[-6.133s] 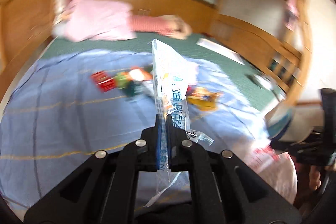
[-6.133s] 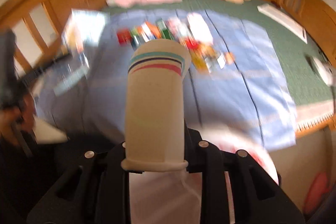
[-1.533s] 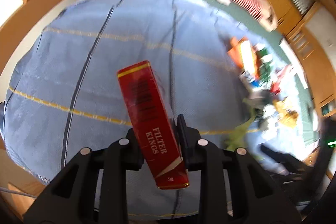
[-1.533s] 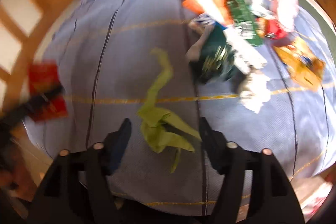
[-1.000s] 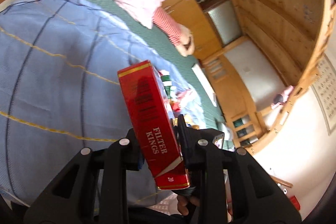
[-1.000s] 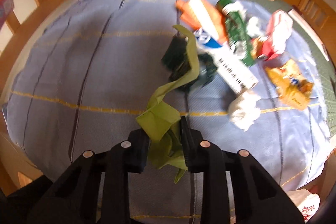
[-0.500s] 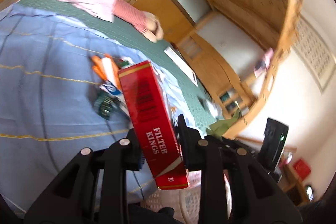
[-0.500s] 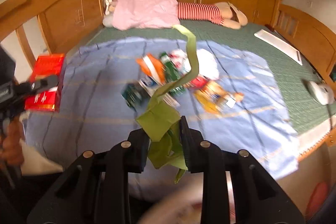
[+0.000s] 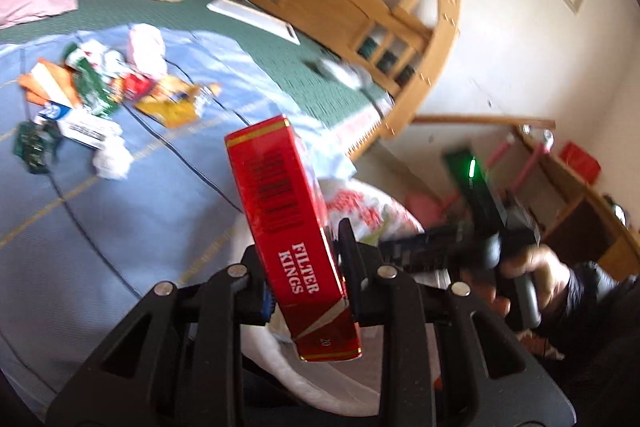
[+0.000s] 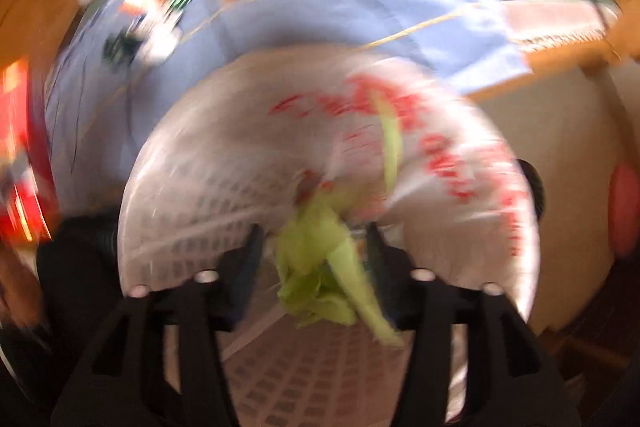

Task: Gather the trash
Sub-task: 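Carry the red pack and green ribbon into the white trash bag and release both, then grasp the dark green plastic bag with the left tool while the right tool grasps the white tissue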

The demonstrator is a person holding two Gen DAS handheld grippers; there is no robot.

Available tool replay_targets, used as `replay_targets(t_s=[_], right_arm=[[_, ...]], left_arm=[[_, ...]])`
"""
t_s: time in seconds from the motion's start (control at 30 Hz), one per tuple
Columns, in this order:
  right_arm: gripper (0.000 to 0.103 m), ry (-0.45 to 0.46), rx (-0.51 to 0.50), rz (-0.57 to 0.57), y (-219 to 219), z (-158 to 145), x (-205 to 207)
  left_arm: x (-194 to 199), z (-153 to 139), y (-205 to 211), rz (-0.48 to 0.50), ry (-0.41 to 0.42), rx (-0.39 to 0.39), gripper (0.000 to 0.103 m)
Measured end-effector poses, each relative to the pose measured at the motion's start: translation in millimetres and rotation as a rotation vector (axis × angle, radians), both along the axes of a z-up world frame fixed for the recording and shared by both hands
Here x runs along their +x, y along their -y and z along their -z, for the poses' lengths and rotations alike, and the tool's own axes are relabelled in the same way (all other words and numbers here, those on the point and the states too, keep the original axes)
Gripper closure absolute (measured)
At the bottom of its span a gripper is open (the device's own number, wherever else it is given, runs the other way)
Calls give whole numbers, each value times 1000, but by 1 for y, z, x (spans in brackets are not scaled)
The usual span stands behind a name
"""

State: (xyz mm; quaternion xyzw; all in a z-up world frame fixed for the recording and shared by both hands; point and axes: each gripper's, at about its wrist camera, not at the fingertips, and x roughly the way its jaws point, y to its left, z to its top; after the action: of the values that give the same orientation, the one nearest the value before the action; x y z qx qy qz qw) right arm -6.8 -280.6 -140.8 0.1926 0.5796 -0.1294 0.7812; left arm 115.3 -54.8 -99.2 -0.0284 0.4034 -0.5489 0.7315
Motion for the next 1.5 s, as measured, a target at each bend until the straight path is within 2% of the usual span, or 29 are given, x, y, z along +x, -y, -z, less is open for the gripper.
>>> replay_targets(t_s=[0.07, 0.17, 0.27, 0.33, 0.4, 0.47, 0.53, 0.6, 0.67, 0.7, 0.8, 0.87, 0.9, 1.03, 1.13, 1.2, 1.23, 1.27, 1.3, 1.33, 1.4, 1.5], right_arm=[[37, 79, -53, 82, 12, -20, -3], [34, 191, -78, 163, 24, -43, -12], [30, 261, -92, 204, 28, -56, -11], [30, 276, -93, 206, 27, -58, -8], [30, 283, -98, 201, 24, -55, -3], [29, 286, -105, 189, 18, -55, 2], [28, 291, -115, 167, 12, -55, 9], [27, 298, -135, 143, 5, -59, 14], [26, 313, -151, 117, -5, -61, 23], [26, 320, -157, 100, -10, -62, 28], [26, 337, -152, 29, -35, -63, 56], [26, 341, -118, -11, -50, -60, 79], [26, 343, -107, -32, -58, -58, 92], [26, 321, -121, -142, -99, -39, 169], [26, 275, -105, -175, -119, -18, 220], [26, 221, -154, -183, -128, 2, 253], [27, 188, -177, -188, -132, 12, 266], [39, 150, -192, -196, -137, 24, 278], [58, 122, -196, -200, -139, 33, 284], [64, 89, -190, -200, -141, 44, 289], [87, 88, -121, -185, -143, 52, 290], [92, 108, -78, -247, -168, 41, 280]], left_arm=[[-11, 1, 7, 46, 22, 13, 75], [-20, 1, 12, 107, 16, 3, 72], [-28, 3, 17, 137, 42, 29, 52], [-27, 2, 16, 128, 45, 24, 26], [-23, 0, 13, 90, 45, 12, 16], [-15, -1, 7, 46, 36, 6, 15], [-1, -5, -6, -39, 47, 13, 14], [17, -13, -28, -194, 83, 35, 13], [34, -18, -51, -386, 127, 92, 12], [48, -18, -65, -537, 162, 171, 12], [75, -12, -100, -852, 246, 413, 12], [89, -5, -120, -976, 239, 526, 9], [97, -1, -134, -1027, 202, 557, 8], [106, 4, -168, -1113, 87, 508, 3], [108, 8, -182, -1168, 71, 494, 3], [109, 10, -188, -1168, 65, 460, 3], [108, 10, -192, -1169, 58, 454, 3], [112, 11, -194, -1177, 49, 463, 3], [113, 13, -199, -1191, 37, 479, 3], [114, 14, -203, -1207, 24, 494, 3], [117, 17, -207, -1234, -4, 520, 3], [119, 19, -214, -1272, -26, 552, 3]])
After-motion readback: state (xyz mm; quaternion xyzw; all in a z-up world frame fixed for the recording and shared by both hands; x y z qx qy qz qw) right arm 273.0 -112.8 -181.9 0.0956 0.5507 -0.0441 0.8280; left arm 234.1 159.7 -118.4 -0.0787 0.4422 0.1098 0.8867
